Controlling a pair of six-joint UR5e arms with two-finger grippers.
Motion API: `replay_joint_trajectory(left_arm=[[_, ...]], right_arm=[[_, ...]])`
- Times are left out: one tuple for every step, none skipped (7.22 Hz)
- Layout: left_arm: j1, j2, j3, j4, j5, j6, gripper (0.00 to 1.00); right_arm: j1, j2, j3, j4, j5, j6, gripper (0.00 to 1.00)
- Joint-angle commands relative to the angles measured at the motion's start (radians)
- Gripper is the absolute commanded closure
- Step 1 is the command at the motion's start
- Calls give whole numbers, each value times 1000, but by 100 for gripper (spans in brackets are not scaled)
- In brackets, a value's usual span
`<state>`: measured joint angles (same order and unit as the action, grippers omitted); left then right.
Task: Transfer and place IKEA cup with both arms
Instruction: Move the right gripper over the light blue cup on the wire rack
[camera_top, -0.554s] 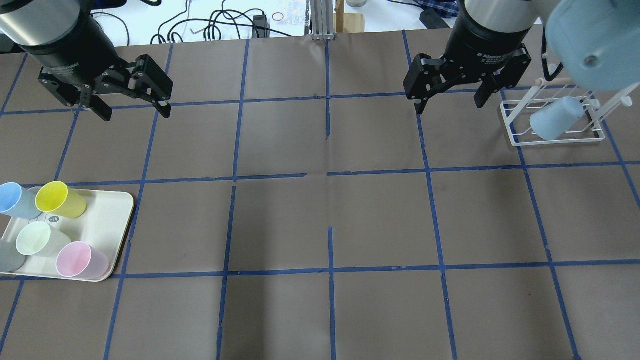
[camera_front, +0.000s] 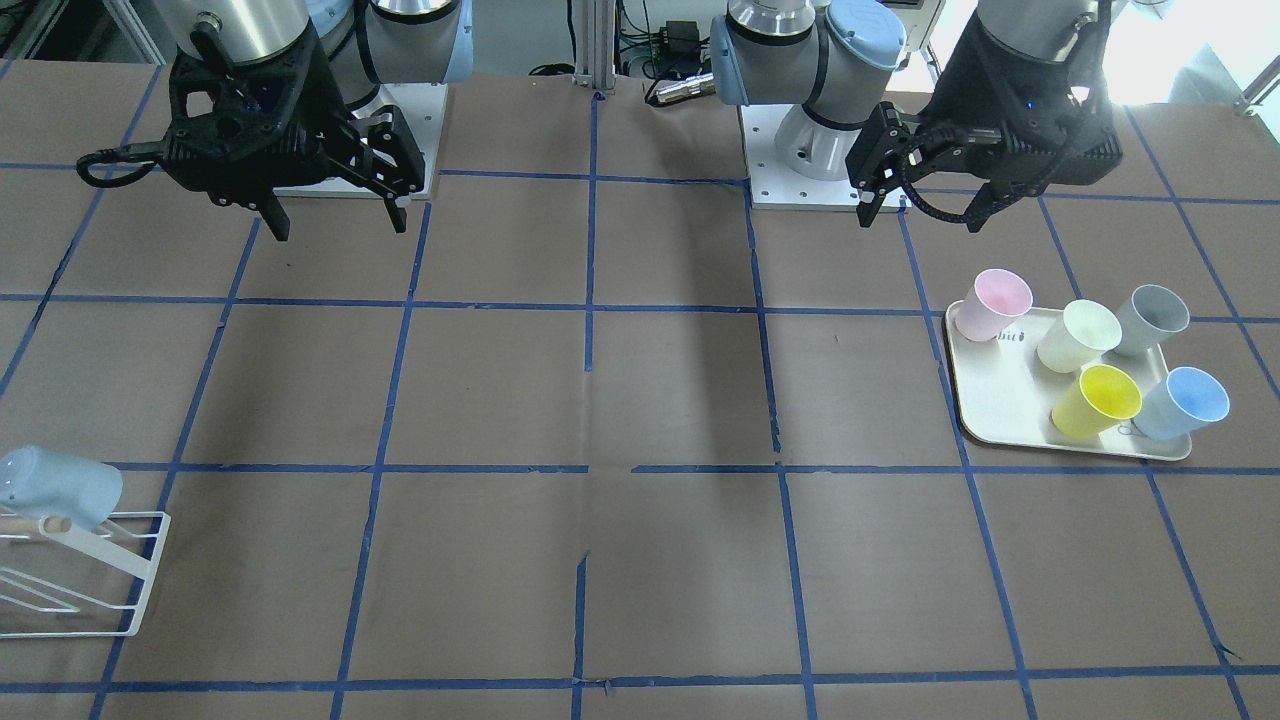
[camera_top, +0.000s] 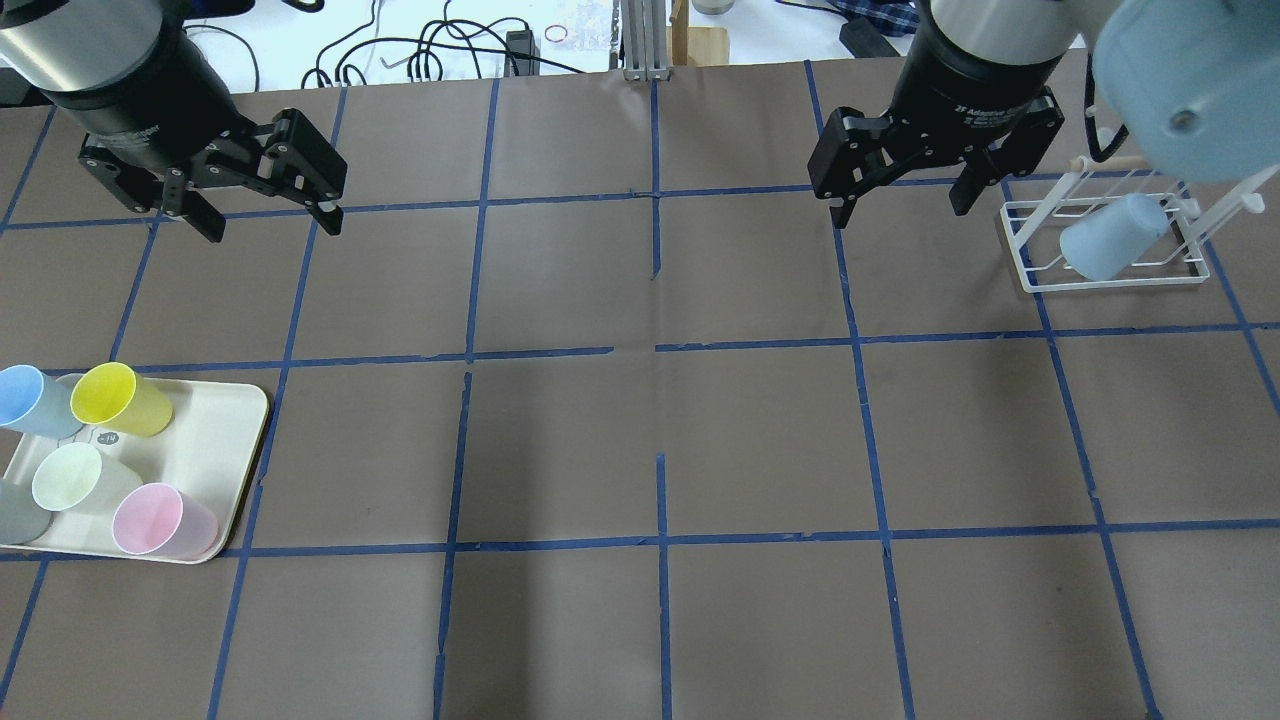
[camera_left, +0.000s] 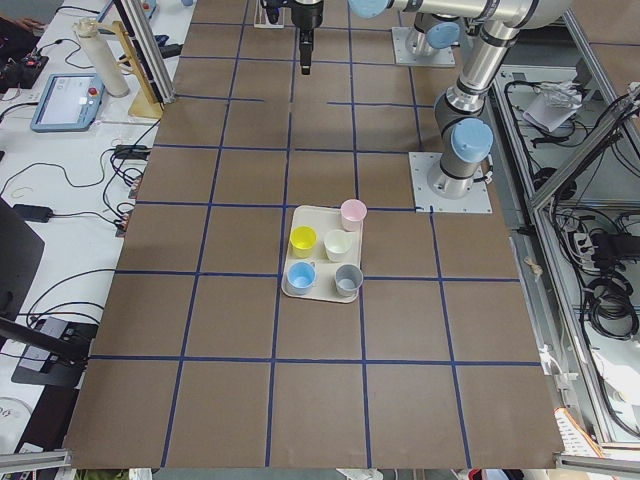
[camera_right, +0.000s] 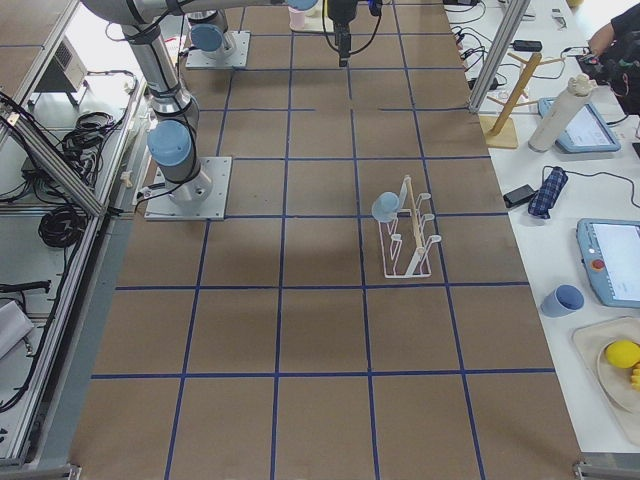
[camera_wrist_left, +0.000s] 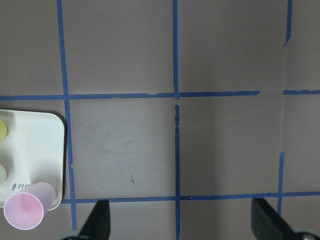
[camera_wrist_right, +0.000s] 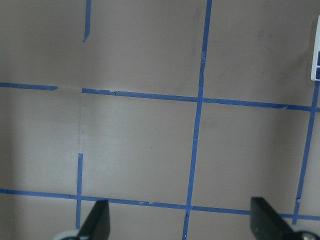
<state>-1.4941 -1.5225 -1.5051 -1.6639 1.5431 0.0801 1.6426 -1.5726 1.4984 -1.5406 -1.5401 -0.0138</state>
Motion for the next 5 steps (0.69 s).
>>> replay_joint_trajectory(left_arm=[[0, 1, 0, 0, -3, 0, 0], [0, 2, 0, -2, -1, 0, 0], [0, 4, 0, -2, -1, 0, 0], [0, 2, 0, 0, 0, 1, 0], [0, 2, 0, 0, 0, 1, 0]], right_arm=[[-71, -4, -21, -1, -12, -6, 0], [-133, -6, -41, 5, -5, -65, 0], [-176, -6, -50, 13, 0, -128, 0], [-197, -4, -46, 13, 1, -263, 0], [-229, 3, -31, 1, 5, -326, 0]])
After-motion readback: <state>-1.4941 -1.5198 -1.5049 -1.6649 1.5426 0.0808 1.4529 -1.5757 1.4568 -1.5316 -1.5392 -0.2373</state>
